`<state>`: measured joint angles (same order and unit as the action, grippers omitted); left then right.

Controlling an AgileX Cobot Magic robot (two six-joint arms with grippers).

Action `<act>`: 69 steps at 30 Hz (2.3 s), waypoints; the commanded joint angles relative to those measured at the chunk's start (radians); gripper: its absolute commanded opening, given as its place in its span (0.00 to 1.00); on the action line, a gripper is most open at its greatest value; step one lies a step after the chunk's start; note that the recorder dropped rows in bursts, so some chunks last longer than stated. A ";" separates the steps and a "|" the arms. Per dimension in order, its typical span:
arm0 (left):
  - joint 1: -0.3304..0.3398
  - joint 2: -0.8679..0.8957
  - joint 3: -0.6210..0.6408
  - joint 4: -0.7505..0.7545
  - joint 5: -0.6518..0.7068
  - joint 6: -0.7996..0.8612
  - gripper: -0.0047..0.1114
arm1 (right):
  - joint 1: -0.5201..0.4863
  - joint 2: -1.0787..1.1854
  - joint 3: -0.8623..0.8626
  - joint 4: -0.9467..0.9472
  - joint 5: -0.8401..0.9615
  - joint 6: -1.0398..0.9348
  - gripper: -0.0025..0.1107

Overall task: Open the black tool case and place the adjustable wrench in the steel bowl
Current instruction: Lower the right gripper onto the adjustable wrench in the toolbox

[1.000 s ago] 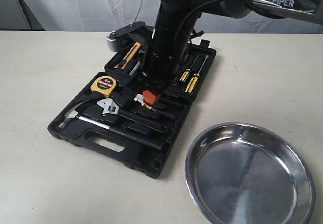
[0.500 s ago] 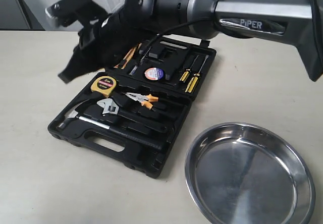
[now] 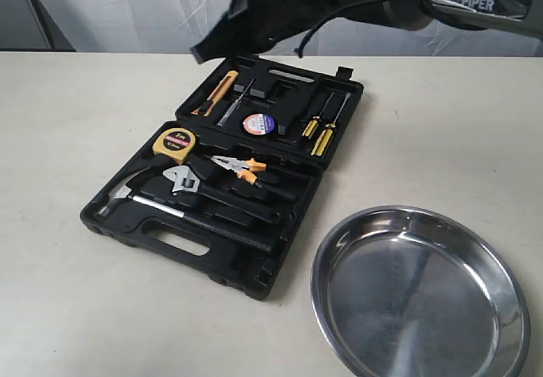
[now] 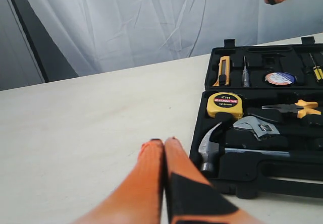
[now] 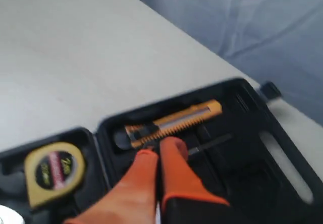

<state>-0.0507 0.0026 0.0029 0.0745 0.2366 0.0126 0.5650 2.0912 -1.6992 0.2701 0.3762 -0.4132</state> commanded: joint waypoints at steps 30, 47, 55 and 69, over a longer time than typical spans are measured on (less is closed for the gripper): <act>-0.001 -0.003 -0.003 -0.003 0.002 -0.002 0.04 | 0.237 -0.002 -0.001 0.230 0.289 -0.266 0.02; -0.001 -0.003 -0.003 -0.003 0.002 -0.002 0.04 | 0.153 -0.002 -0.001 -0.130 0.437 0.010 0.34; -0.001 -0.003 -0.003 -0.003 0.002 -0.002 0.04 | 0.174 0.085 -0.001 -0.133 0.483 -0.046 0.46; -0.001 -0.003 -0.003 -0.003 0.002 -0.002 0.04 | 0.175 0.118 -0.001 -0.117 0.419 -0.092 0.46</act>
<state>-0.0507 0.0026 0.0029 0.0745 0.2366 0.0126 0.7414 2.1984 -1.6992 0.1446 0.8029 -0.4892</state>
